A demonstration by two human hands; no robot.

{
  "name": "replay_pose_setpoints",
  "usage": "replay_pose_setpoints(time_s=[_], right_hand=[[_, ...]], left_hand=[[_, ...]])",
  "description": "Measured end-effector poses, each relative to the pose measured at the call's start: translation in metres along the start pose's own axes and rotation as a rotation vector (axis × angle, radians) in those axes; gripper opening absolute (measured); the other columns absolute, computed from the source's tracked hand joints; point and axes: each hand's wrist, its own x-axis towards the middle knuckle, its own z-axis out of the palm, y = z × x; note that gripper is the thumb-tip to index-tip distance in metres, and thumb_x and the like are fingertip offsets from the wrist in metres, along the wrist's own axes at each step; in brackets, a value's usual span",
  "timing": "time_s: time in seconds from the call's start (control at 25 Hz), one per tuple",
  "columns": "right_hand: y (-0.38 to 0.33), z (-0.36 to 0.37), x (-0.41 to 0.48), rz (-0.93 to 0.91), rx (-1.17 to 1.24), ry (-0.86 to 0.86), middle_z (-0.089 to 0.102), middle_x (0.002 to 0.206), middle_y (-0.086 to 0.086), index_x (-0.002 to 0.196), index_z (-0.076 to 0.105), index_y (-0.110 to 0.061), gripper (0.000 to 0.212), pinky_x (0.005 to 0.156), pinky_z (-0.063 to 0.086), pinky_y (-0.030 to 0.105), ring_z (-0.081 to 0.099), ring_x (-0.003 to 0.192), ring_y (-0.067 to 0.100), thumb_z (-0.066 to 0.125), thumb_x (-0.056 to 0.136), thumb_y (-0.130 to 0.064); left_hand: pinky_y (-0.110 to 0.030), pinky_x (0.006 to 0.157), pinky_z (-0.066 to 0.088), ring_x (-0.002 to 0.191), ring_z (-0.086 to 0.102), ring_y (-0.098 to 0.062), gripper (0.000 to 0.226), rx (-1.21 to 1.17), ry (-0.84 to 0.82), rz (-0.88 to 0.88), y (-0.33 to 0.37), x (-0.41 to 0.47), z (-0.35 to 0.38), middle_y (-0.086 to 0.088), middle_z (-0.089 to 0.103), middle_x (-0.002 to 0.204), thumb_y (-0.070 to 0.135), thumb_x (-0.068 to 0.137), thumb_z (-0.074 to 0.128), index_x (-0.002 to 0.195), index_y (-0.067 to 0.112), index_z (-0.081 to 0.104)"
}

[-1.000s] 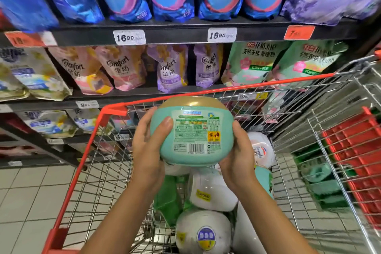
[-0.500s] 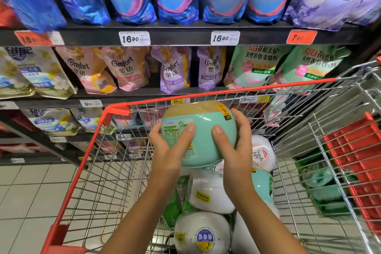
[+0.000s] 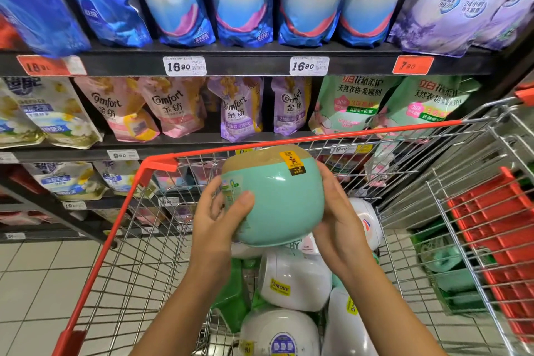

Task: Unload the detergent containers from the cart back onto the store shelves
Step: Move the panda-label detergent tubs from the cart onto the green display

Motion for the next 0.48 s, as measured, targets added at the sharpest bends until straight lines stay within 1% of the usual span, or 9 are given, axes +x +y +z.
replay_pose_setpoints(time_s=[0.04, 0.12, 0.16, 0.2, 0.28, 0.36, 0.4, 0.44, 0.48], right_hand=[[0.001, -0.003, 0.002, 0.094, 0.094, -0.031, 0.057, 0.136, 0.011, 0.133, 0.055, -0.016, 0.054, 0.104, 0.043, 0.046, 0.054, 0.124, 0.027, 0.066, 0.085, -0.037], [0.004, -0.009, 0.003, 0.282, 0.222, -0.084, 0.055, 0.139, 0.013, 0.137, 0.051, -0.015, 0.082, 0.097, 0.05, 0.048, 0.053, 0.128, 0.03, 0.081, 0.067, -0.048], [0.005, -0.012, 0.002, 0.332, 0.24, -0.125, 0.055, 0.139, 0.014, 0.137, 0.052, -0.015, 0.091, 0.095, 0.051, 0.049, 0.052, 0.128, 0.032, 0.086, 0.06, -0.05], [0.006, -0.015, 0.001, 0.354, 0.235, -0.153, 0.055, 0.138, 0.015, 0.135, 0.054, -0.014, 0.094, 0.095, 0.051, 0.05, 0.052, 0.127, 0.033, 0.088, 0.056, -0.05], [0.008, -0.018, 0.0, 0.342, 0.21, -0.16, 0.057, 0.136, 0.015, 0.13, 0.06, -0.015, 0.089, 0.092, 0.052, 0.051, 0.055, 0.124, 0.034, 0.09, 0.053, -0.05], [0.008, -0.017, 0.0, 0.274, 0.185, -0.122, 0.058, 0.136, 0.013, 0.134, 0.054, -0.017, 0.093, 0.088, 0.054, 0.049, 0.058, 0.121, 0.031, 0.09, 0.054, -0.047], [0.009, -0.016, -0.001, 0.217, 0.152, -0.083, 0.056, 0.138, 0.012, 0.138, 0.049, -0.018, 0.095, 0.09, 0.054, 0.047, 0.057, 0.122, 0.029, 0.09, 0.055, -0.042], [0.01, -0.015, -0.001, 0.147, 0.084, -0.025, 0.055, 0.139, 0.012, 0.139, 0.047, -0.019, 0.09, 0.092, 0.052, 0.044, 0.057, 0.123, 0.026, 0.087, 0.059, -0.034], [0.011, -0.012, -0.001, 0.074, -0.006, 0.04, 0.053, 0.14, 0.012, 0.137, 0.048, -0.02, 0.081, 0.093, 0.051, 0.039, 0.057, 0.121, 0.023, 0.081, 0.064, -0.026]], left_hand=[[-0.03, 0.083, 0.055, 0.114, 0.063, -0.017, 0.095, -0.006, -0.001, -0.001, 0.0, 0.0, -0.001, -0.006, 0.061, 0.132, 0.046, 0.052, 0.078, 0.138, 0.02, 0.047], [-0.025, 0.082, 0.055, 0.115, 0.062, -0.015, 0.087, 0.009, -0.06, 0.009, -0.002, -0.001, 0.001, -0.003, 0.062, 0.131, 0.043, 0.058, 0.077, 0.137, 0.021, 0.046], [-0.023, 0.081, 0.055, 0.112, 0.063, -0.011, 0.083, 0.005, -0.084, 0.004, -0.004, -0.001, 0.002, -0.002, 0.062, 0.129, 0.038, 0.063, 0.076, 0.137, 0.019, 0.045], [-0.021, 0.079, 0.055, 0.108, 0.064, -0.008, 0.076, 0.003, -0.092, -0.005, -0.005, -0.002, 0.003, -0.001, 0.063, 0.127, 0.034, 0.067, 0.072, 0.136, 0.019, 0.043], [-0.018, 0.074, 0.054, 0.101, 0.065, -0.003, 0.06, 0.064, -0.097, 0.005, 0.0, -0.001, 0.004, 0.004, 0.063, 0.122, 0.037, 0.072, 0.061, 0.128, 0.024, 0.045], [-0.019, 0.079, 0.053, 0.108, 0.063, -0.006, 0.049, 0.225, -0.077, 0.063, 0.008, -0.001, 0.001, 0.007, 0.062, 0.121, 0.044, 0.074, 0.058, 0.121, 0.029, 0.052], [-0.021, 0.083, 0.053, 0.111, 0.061, -0.009, 0.049, 0.296, -0.054, 0.103, 0.012, -0.001, 0.001, 0.007, 0.063, 0.119, 0.046, 0.074, 0.059, 0.12, 0.028, 0.055], [-0.021, 0.082, 0.054, 0.109, 0.062, -0.009, 0.051, 0.327, -0.035, 0.141, 0.015, -0.003, 0.002, 0.008, 0.065, 0.116, 0.046, 0.073, 0.063, 0.12, 0.026, 0.057], [-0.018, 0.077, 0.054, 0.103, 0.064, -0.006, 0.057, 0.324, -0.036, 0.171, 0.017, -0.006, 0.005, 0.013, 0.066, 0.11, 0.048, 0.07, 0.068, 0.121, 0.024, 0.056]])
